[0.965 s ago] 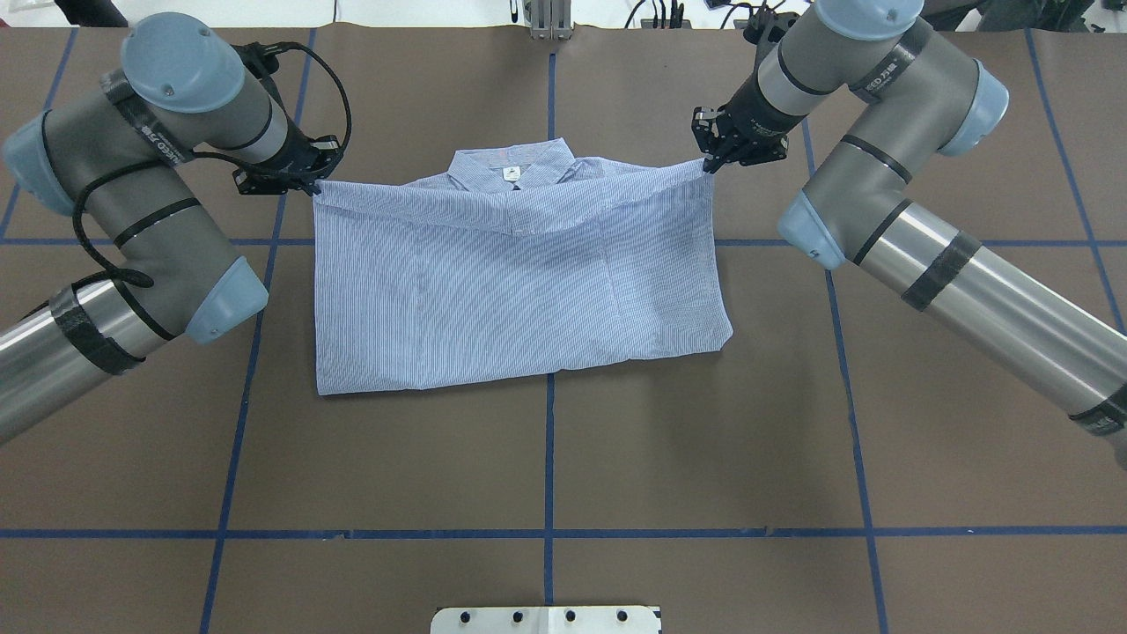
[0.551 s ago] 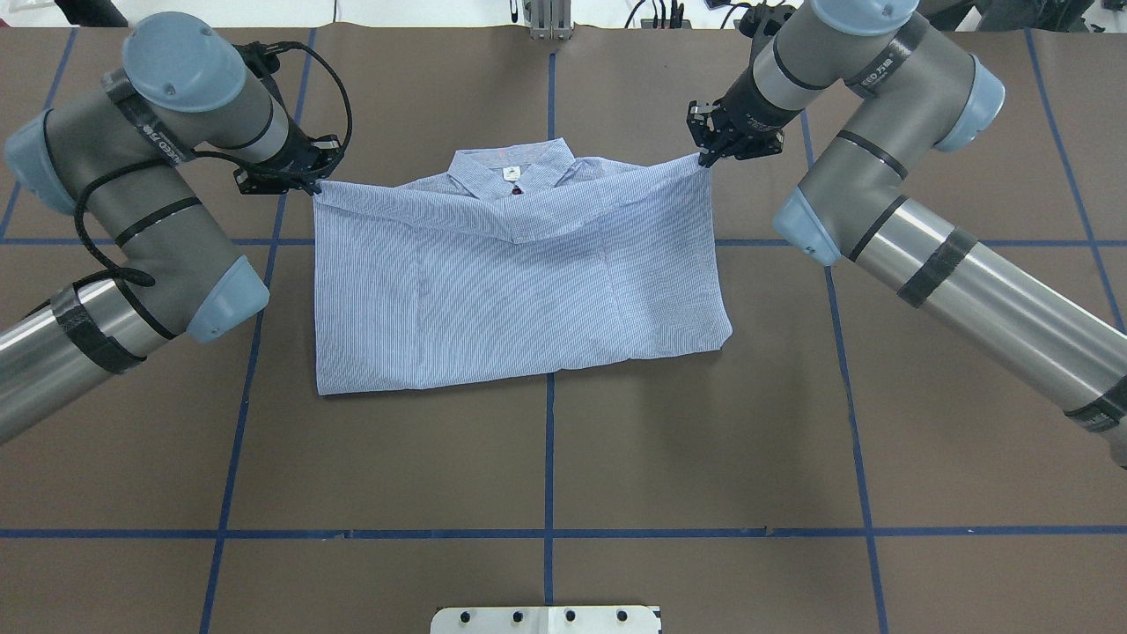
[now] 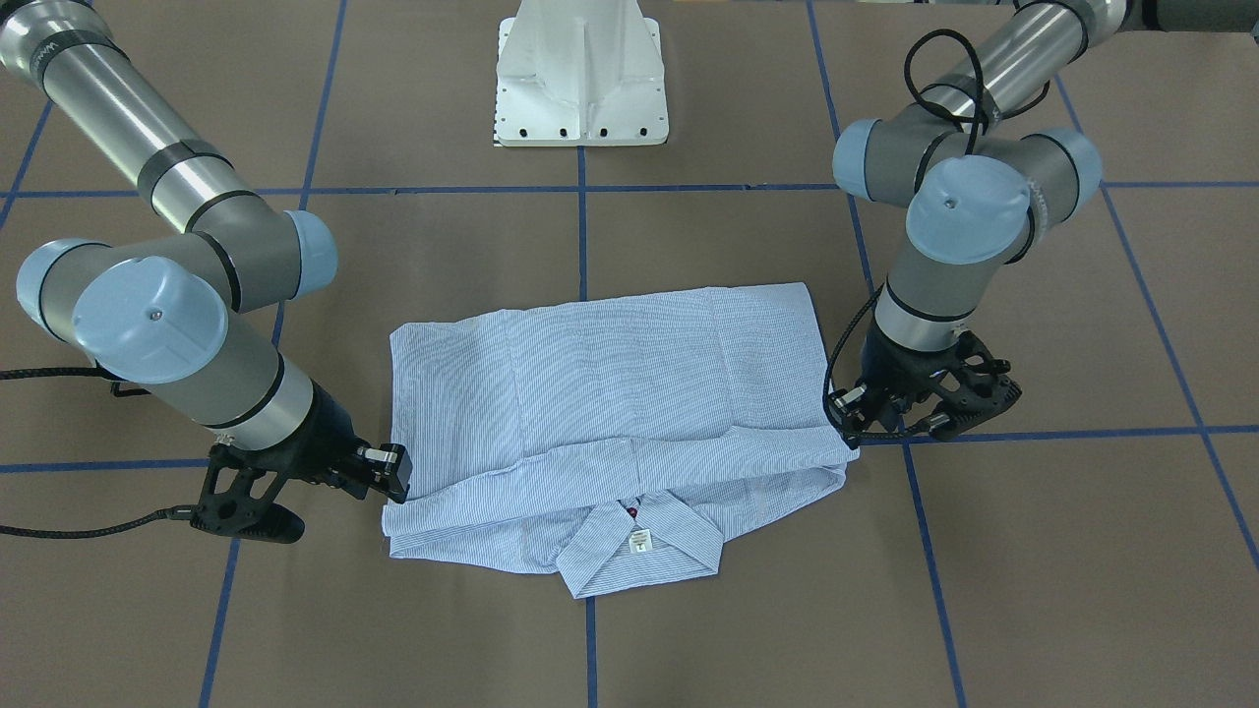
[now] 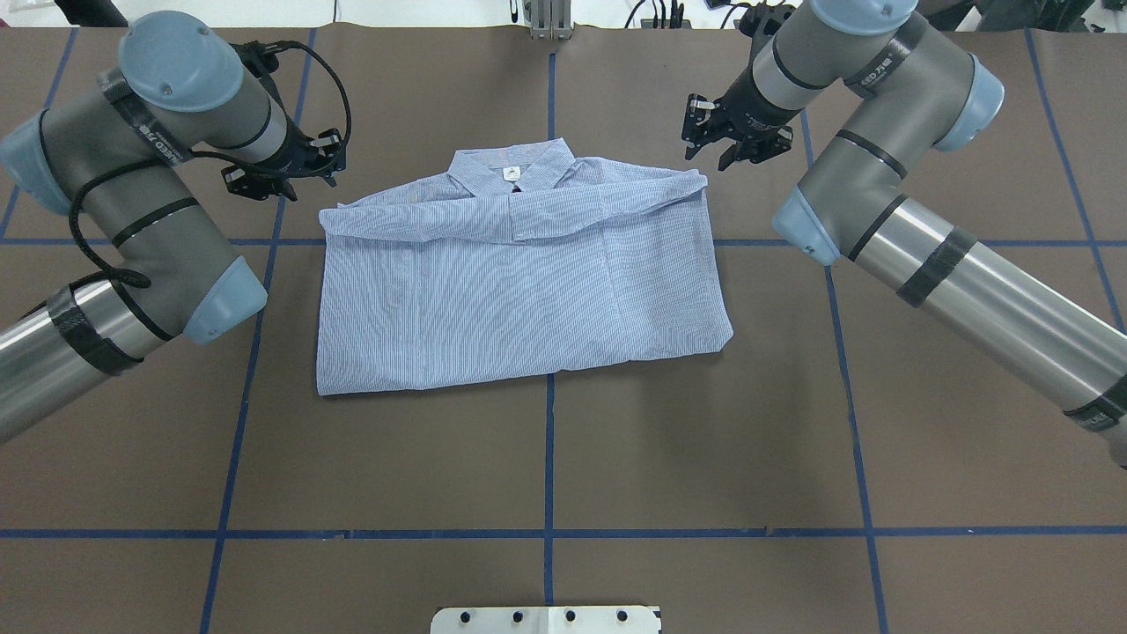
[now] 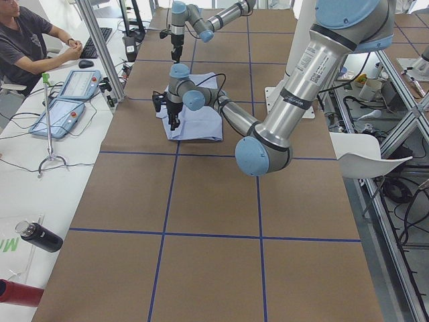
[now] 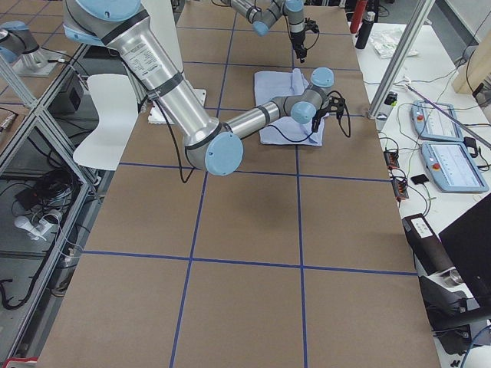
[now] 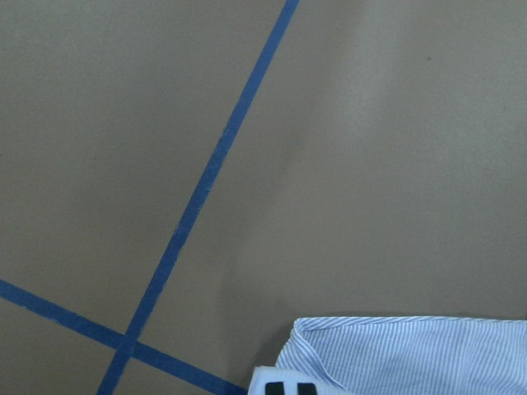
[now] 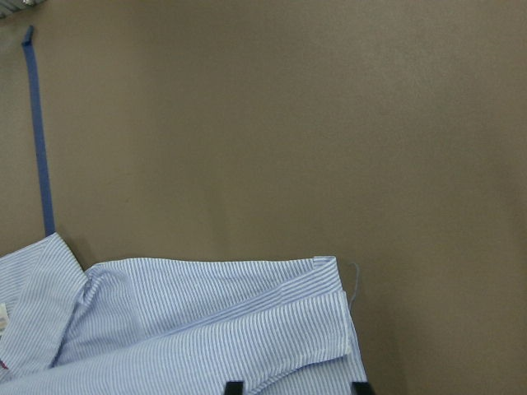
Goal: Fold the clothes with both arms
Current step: 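Open both grippers and raise them off the folded shirt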
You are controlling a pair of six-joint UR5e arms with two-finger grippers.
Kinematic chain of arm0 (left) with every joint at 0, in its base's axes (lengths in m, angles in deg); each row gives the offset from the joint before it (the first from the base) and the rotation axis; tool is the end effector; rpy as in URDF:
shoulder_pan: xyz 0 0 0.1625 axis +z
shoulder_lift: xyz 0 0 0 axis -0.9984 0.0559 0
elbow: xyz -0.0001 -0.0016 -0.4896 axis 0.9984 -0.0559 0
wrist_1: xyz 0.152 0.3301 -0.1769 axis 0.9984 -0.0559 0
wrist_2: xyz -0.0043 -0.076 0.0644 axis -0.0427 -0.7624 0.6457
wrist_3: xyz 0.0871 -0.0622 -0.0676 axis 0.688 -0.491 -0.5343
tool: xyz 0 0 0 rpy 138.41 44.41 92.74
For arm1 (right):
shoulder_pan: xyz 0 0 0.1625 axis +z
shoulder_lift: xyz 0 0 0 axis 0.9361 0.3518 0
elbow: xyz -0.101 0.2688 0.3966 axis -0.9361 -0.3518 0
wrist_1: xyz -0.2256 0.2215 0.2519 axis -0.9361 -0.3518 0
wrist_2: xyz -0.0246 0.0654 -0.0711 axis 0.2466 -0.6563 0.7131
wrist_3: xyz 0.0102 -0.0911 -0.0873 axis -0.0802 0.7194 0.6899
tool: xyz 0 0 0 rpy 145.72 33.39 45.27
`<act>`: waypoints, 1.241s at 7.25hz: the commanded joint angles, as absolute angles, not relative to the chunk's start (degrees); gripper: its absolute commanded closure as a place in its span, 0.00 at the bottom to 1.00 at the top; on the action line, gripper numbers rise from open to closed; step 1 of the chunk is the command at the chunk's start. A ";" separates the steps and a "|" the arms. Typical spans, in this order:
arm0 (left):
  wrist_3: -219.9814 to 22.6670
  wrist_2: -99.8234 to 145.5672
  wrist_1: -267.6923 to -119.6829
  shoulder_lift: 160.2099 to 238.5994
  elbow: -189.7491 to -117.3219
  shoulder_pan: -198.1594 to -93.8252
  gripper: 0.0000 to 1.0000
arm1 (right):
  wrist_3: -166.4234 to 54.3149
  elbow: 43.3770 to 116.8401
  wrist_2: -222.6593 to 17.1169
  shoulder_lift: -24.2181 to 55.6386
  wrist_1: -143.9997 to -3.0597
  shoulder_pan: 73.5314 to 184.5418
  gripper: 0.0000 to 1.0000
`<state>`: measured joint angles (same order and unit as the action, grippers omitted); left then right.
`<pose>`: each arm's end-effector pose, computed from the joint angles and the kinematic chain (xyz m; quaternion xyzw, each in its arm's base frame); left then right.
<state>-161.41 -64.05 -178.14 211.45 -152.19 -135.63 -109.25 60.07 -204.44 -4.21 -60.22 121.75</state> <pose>0.4153 -0.6165 0.4038 0.0517 0.3806 -0.2326 0.8935 -0.4468 -0.6793 0.3797 0.0189 -0.4826 0.1191 0.8675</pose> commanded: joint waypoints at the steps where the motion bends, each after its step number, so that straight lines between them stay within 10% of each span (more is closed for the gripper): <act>1: -161.45 -63.96 -177.17 210.92 -155.98 -135.75 0.01 | -109.95 63.28 -205.08 -3.04 -60.33 121.87 0.00; 9: -163.20 -64.05 -174.53 211.10 -158.54 -135.58 0.00 | -112.41 76.41 -203.94 12.09 -60.77 110.98 0.01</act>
<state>-162.68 -64.12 -174.57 211.08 -158.54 -135.64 -112.40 76.36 -204.10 12.14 -60.77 112.18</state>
